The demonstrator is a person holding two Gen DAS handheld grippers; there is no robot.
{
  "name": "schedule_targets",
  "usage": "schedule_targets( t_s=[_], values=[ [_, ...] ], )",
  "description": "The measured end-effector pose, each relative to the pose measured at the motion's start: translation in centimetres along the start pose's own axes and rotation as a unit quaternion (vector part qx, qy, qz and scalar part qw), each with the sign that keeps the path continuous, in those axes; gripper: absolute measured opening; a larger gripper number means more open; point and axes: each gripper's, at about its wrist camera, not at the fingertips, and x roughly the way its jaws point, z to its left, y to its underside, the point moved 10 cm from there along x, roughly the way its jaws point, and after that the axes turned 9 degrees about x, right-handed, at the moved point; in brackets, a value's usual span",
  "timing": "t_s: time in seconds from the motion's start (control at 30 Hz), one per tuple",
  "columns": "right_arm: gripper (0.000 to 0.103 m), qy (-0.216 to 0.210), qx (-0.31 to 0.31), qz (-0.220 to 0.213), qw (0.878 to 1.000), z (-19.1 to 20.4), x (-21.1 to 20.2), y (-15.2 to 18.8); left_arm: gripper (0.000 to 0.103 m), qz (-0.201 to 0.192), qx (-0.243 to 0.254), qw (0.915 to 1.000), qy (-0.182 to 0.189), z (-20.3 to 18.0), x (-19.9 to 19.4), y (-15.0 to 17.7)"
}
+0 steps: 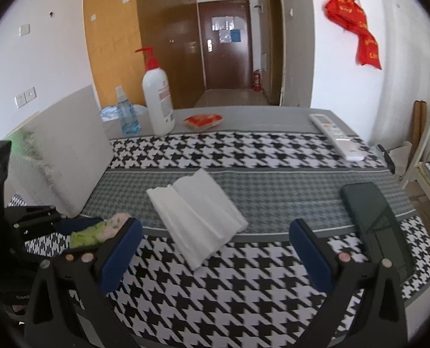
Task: Organize soft objects
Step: 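Lift the green snack packet with the left gripper while the right tool approaches the white tissue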
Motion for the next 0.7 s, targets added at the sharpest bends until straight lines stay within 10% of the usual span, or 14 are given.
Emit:
schedule_targets(
  t_s=[0.7],
  values=[
    [0.100, 0.005, -0.048, 0.049, 0.998, 2.1, 4.0, 0.0, 0.041, -0.005, -0.027, 0.9984, -0.050, 2.3, -1.3, 0.7]
  ],
)
